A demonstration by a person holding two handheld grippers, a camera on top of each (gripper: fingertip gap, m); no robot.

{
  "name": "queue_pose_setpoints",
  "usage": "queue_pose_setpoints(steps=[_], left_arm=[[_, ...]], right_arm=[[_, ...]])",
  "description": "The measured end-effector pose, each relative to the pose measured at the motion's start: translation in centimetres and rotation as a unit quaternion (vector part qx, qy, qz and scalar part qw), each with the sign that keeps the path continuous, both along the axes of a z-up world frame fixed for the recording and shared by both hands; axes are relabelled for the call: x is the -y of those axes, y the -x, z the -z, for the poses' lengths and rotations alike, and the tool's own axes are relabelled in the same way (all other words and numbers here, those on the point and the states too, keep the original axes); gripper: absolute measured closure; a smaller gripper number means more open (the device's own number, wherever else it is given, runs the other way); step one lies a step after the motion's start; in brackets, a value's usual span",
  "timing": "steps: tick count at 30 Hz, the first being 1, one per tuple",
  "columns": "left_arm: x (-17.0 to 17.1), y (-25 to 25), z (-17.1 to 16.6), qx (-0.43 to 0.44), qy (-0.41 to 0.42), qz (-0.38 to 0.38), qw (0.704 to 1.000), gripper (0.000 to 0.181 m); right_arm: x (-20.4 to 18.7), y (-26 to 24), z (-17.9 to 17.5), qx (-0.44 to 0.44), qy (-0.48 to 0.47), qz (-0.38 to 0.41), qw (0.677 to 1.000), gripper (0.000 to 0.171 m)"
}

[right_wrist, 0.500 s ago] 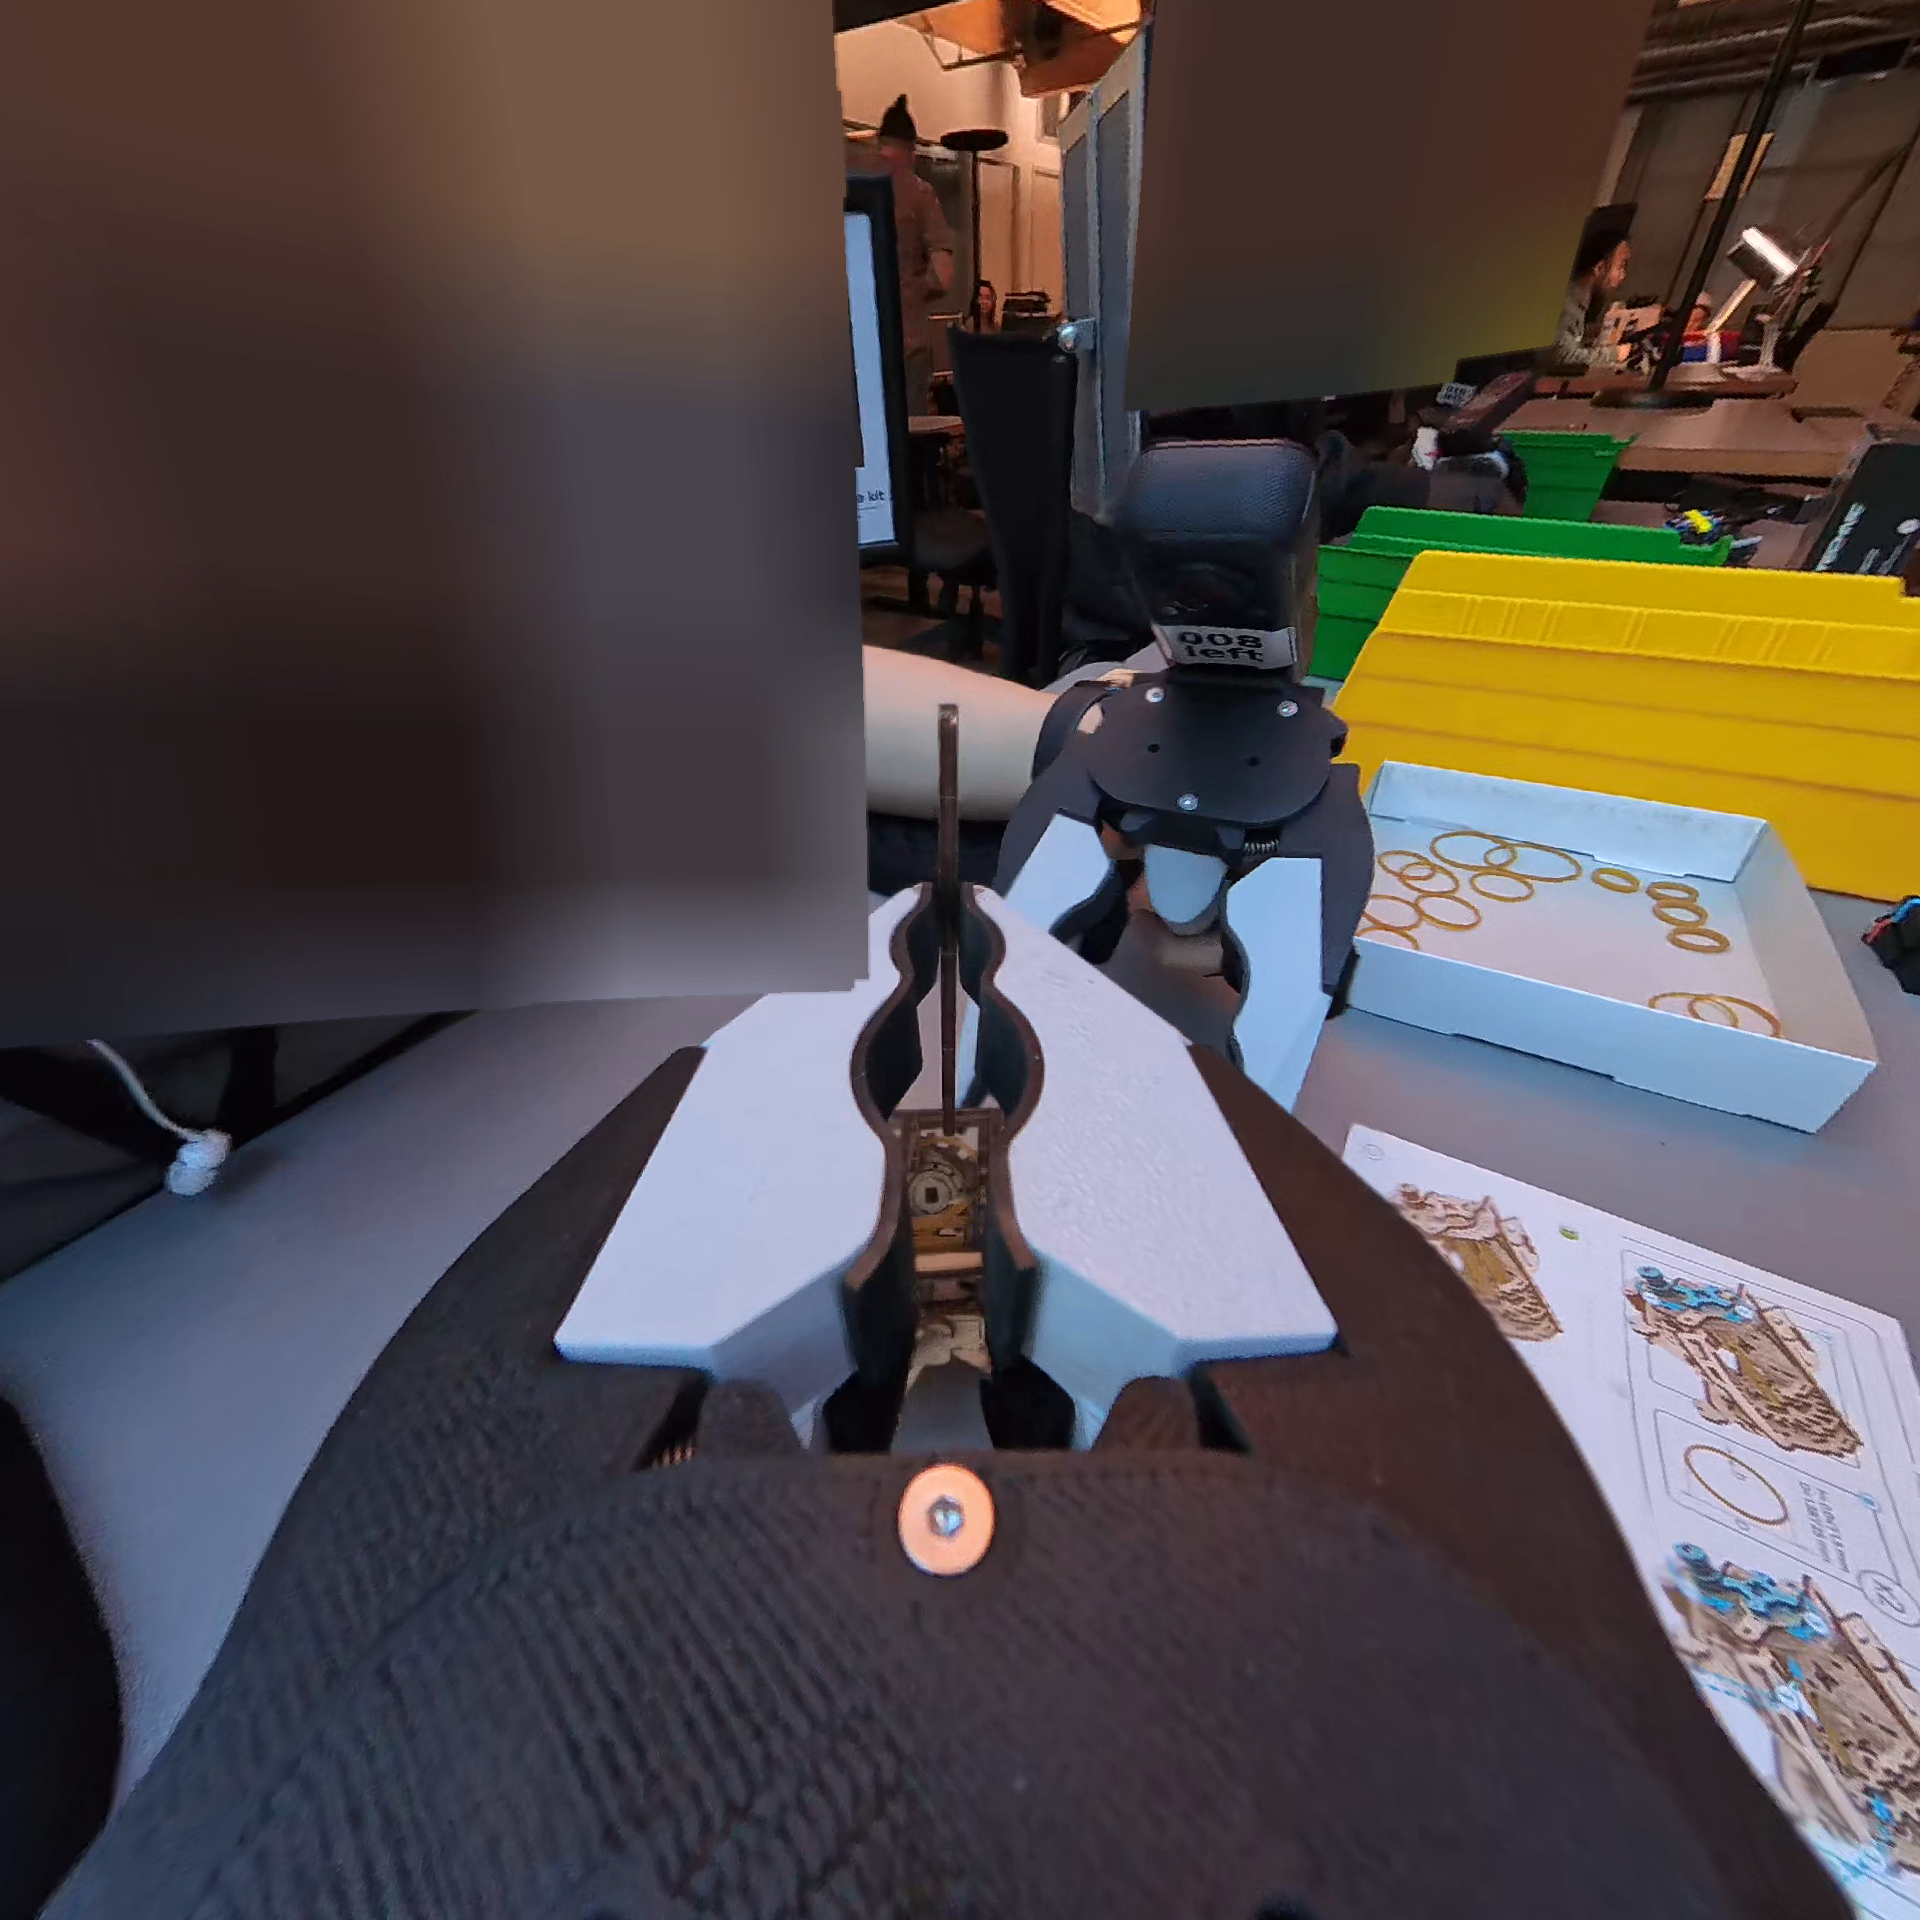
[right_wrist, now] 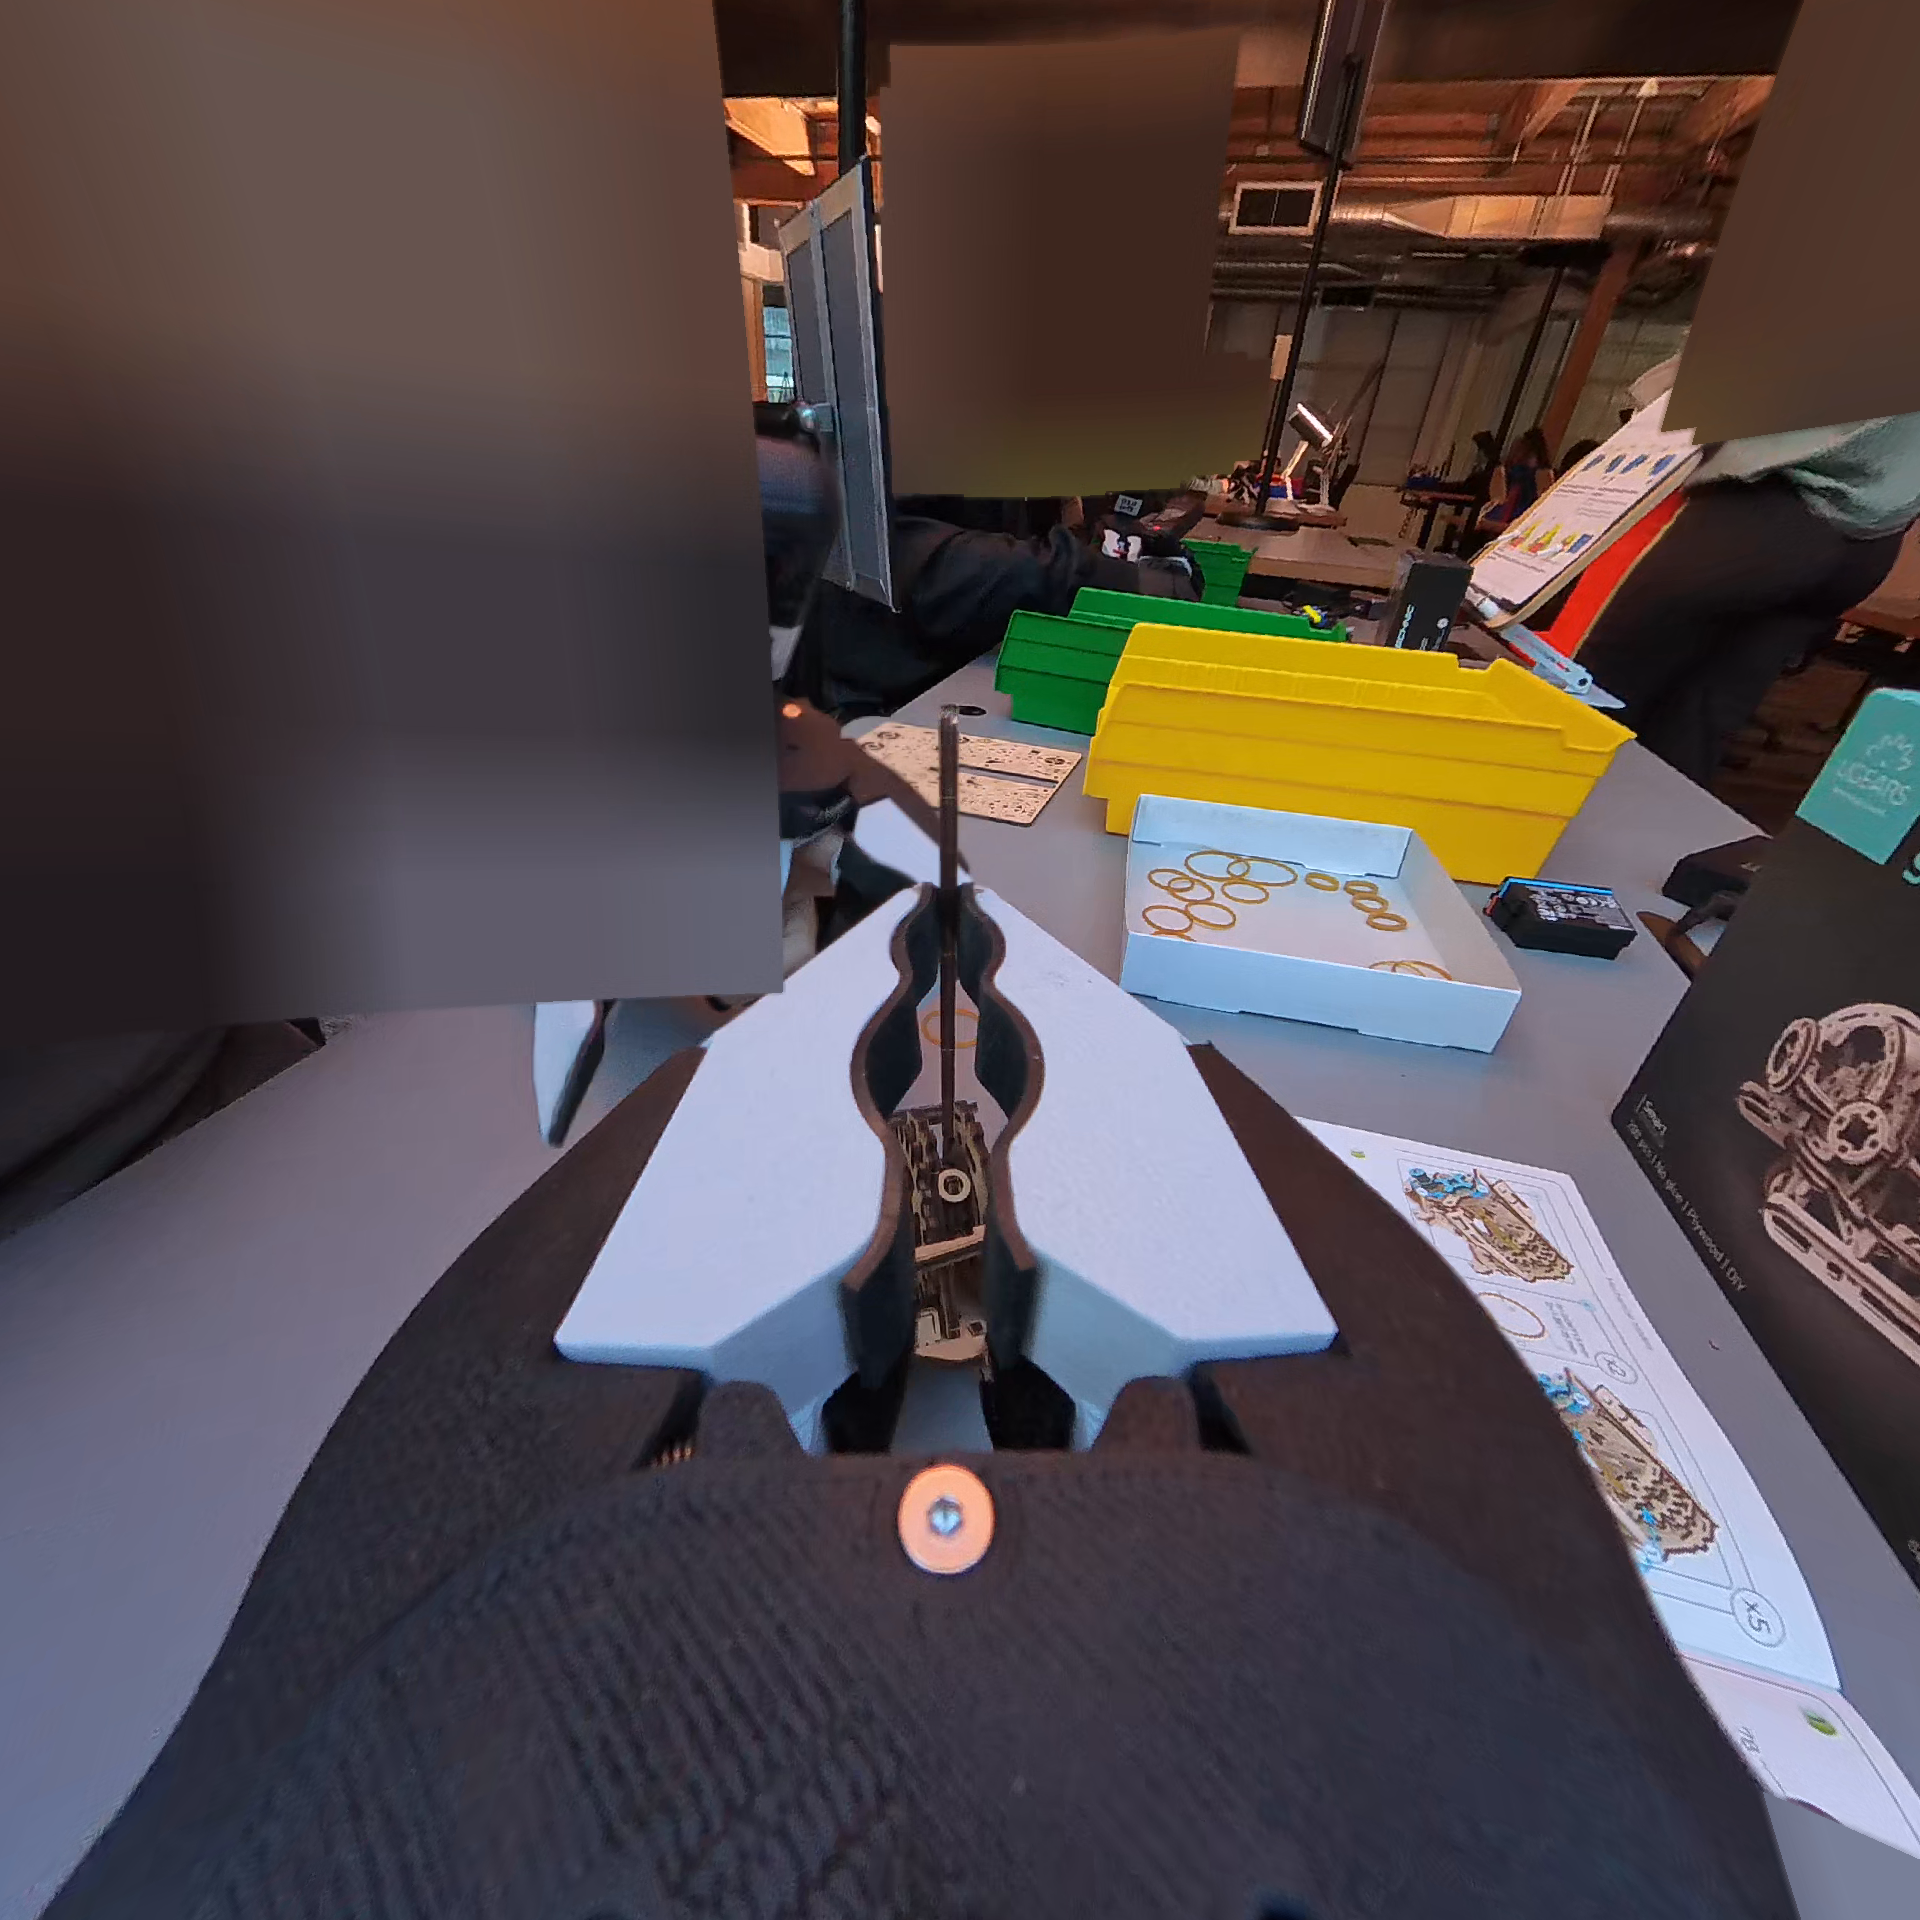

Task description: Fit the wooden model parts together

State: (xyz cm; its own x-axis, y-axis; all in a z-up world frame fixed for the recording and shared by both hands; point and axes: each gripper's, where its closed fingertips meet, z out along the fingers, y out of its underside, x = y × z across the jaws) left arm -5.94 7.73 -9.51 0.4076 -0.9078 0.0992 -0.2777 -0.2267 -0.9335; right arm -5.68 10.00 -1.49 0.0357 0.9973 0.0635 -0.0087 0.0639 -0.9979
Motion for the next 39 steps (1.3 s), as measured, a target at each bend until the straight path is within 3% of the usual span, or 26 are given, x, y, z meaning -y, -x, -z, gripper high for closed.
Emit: queue_pose_setpoints(steps=[1,5,14,17,20,23,29,33,39], left_arm=[[0.0,-0.2,0.6,-0.016,-0.018,-0.013,1.000,0.051],[-0.6,-0.4,1.0,-0.057,-0.083,-0.025,0.995,0.057],[0.1,-0.4,1.0,-0.068,-0.013,0.079,0.994,0.060],[0.1,-0.2,0.6,-0.062,-0.028,0.114,0.991,0.067],[0.2,-0.7,0.0,-0.038,-0.011,0.130,0.991,0.058],[0.8,-1.9,0.0,-0.037,0.003,0.131,0.991,0.038],[0.5,-2.9,1.5,-0.084,-0.064,0.096,0.990,0.039],[0.2,-2.5,2.2,-0.102,-0.070,0.109,0.986,0.046],[0.4,-1.6,1.4,-0.064,-0.054,0.141,0.987,0.061]], right_arm=[[0.0,-0.1,-0.3,-0.006,-0.001,0.002,1.000,0.171],[0.2,-0.2,-1.2,-0.012,-0.006,0.003,1.000,0.171],[1.9,-0.3,-3.2,0.001,-0.017,0.032,0.999,0.170],[3.0,-0.5,-4.0,-0.010,-0.021,0.051,0.998,0.171],[3.3,-0.9,-4.6,-0.010,-0.024,0.082,0.996,0.171],[3.2,-1.2,-6.3,-0.021,-0.031,0.106,0.994,0.171],[1.7,-1.8,-9.7,-0.035,-0.042,0.151,0.987,0.170],[2.7,-1.5,-8.4,-0.038,-0.032,0.148,0.988,0.170],[4.1,-0.5,-5.5,-0.015,-0.019,0.124,0.992,0.171]])
